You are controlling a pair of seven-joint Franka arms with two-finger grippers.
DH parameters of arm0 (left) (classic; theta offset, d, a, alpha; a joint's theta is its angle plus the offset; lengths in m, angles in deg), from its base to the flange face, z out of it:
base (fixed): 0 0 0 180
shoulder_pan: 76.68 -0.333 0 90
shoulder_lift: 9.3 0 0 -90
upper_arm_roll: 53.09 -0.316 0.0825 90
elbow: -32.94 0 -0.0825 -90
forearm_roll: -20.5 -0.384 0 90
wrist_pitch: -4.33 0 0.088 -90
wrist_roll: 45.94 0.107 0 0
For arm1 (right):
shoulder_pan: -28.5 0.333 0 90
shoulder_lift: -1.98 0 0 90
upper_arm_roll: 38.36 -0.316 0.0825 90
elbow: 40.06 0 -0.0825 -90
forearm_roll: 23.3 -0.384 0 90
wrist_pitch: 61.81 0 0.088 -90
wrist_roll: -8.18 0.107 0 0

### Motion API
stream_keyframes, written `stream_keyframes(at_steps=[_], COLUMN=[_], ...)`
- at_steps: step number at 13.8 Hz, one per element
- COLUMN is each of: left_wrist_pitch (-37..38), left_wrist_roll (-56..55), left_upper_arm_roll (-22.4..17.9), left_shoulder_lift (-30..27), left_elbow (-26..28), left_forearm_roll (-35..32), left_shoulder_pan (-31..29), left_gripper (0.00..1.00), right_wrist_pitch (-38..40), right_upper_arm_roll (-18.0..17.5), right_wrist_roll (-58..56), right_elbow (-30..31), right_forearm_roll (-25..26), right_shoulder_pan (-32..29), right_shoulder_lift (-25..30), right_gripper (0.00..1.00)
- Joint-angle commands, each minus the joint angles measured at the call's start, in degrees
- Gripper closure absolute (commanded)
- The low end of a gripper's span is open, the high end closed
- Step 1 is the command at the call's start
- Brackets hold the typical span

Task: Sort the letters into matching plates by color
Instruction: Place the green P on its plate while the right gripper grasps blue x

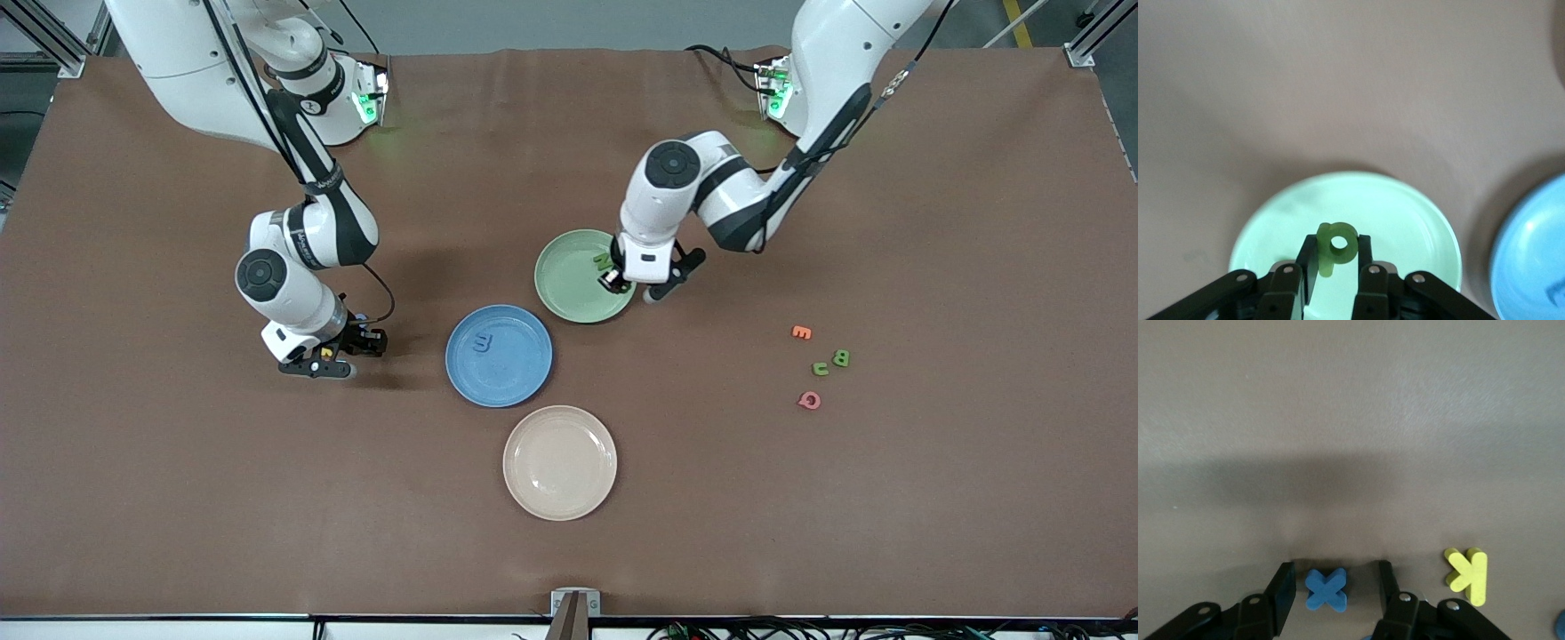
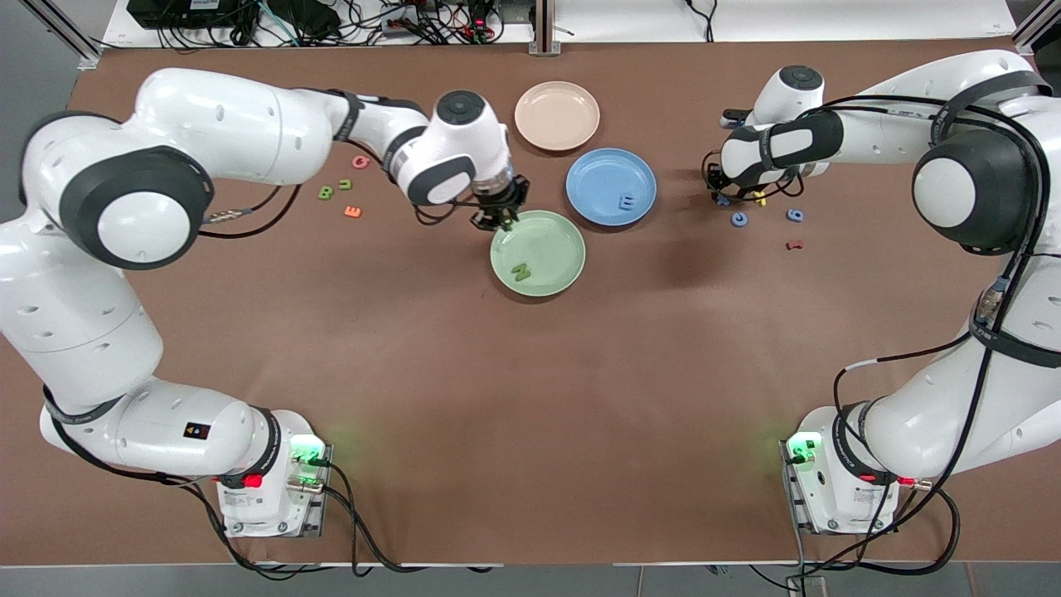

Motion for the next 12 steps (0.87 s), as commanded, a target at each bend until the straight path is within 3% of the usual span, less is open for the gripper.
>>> stream_keyframes(at_steps=[1,6,7,9,10,12], left_wrist_pitch=[0.8,0.8,0.8,1.0,1.0,2.2], left_wrist_roll=[-3.0,-6.8,-7.3,-7.3,-7.3,-7.2], left_upper_arm_roll=[-1.2,-2.4,-2.4,-3.1,-3.3,-3.3], left_shoulder_lift=[3.4,6.4,6.8,6.9,6.5,5.8], left_elbow=[-3.5,-6.4,-6.4,-6.5,-6.5,-7.0], left_forearm_roll=[-1.3,-3.8,-4.7,-5.5,-6.3,-6.6], left_shoulder_pan=[3.5,6.1,6.2,6.3,6.2,5.6], left_gripper=[0.99,0.89,0.75,0.18,0.0,0.0], right_wrist_pitch=[-0.9,-0.2,-0.1,0.0,0.0,0.0], right_upper_arm_roll=[-0.4,-0.5,-0.5,-0.5,-0.5,-0.4], right_wrist_roll=[0.7,2.1,3.2,5.4,5.5,5.4], right_elbow=[0.8,1.7,1.7,1.7,1.7,1.6], right_forearm_roll=[0.8,0.8,0.8,0.8,0.8,0.8], right_shoulder_pan=[0.0,0.7,1.0,2.6,2.6,2.6], right_shoulder_lift=[-0.5,-0.4,-0.4,-0.4,-0.4,-0.4], right_gripper=[0.41,0.41,0.41,0.42,0.46,0.5])
